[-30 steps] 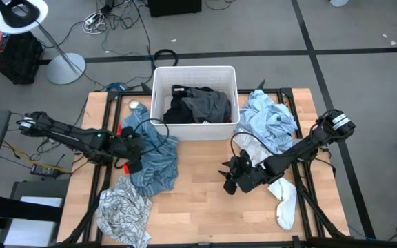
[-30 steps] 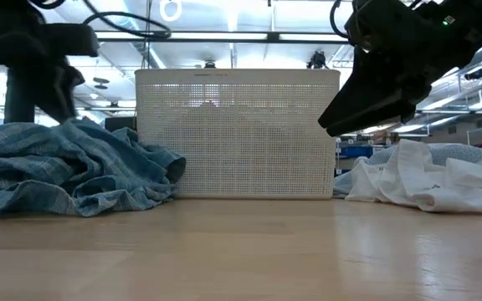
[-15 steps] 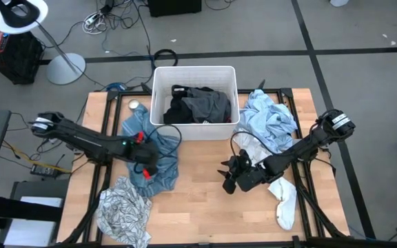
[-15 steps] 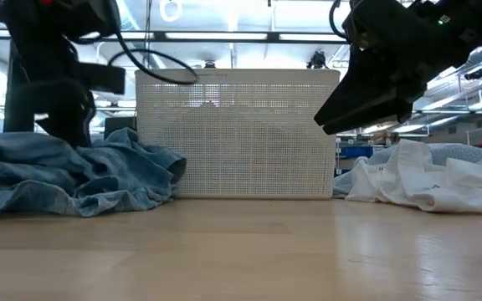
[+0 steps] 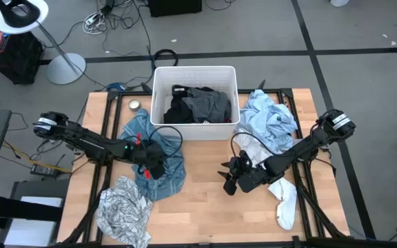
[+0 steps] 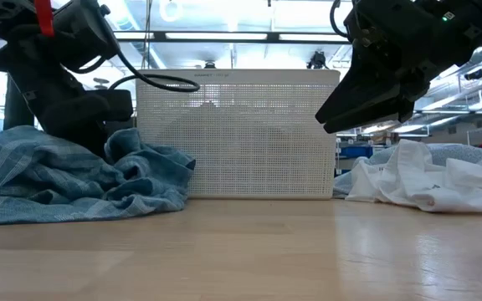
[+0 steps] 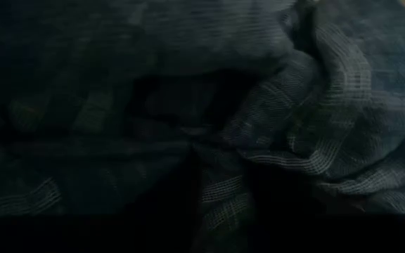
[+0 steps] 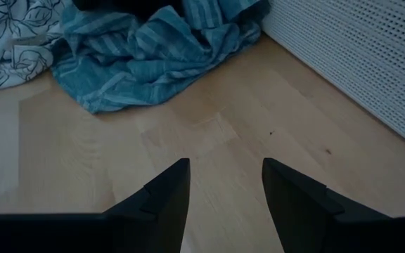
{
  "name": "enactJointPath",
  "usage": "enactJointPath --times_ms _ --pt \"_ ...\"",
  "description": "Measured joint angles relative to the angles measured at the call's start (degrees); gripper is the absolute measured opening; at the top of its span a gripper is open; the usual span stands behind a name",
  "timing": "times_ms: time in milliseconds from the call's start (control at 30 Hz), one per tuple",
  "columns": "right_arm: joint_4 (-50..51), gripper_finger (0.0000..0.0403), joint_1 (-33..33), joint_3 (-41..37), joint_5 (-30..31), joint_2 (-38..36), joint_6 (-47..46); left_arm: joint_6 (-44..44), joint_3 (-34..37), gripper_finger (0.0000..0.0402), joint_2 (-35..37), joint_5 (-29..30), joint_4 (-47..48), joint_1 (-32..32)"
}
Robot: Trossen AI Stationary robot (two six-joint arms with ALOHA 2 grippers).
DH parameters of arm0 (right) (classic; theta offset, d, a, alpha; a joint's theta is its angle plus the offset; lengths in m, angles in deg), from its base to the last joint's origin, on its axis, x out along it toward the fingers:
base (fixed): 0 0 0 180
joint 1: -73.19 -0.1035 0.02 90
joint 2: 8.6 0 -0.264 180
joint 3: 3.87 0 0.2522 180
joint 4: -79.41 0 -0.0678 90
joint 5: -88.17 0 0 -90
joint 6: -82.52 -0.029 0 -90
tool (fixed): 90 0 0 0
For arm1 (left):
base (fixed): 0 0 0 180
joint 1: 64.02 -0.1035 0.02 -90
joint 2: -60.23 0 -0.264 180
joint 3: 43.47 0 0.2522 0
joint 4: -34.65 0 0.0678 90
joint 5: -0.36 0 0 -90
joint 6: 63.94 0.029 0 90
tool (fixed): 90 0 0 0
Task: Sort clothes
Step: Put the blue polo shirt into the laundry bin
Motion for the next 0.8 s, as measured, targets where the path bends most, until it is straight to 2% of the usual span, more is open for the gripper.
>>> enactJointPath --times_ms 133,167,533,800 --pt "0.0 0.0179 0.0 0.0 0.01 0.0 0.1 1.83 -1.72 0.0032 0.1 -0.52 0.74 0.88" --pt "-0.02 0.0179 0.0 0.0 0.01 0.0 0.1 2.48 -2.59 0.0018 0.11 -0.96 1.05 1.0" --pt "-0.19 0.0177 0.0 0.0 0.01 0.0 0.1 11.83 -15.96 0.0002 -0.02 -0.92 2.01 1.03" --pt "-0.37 0.0169 0.0 0.0 0.01 0.0 0.08 17.95 -27.67 0.0001 0.06 3.37 9.51 1.03"
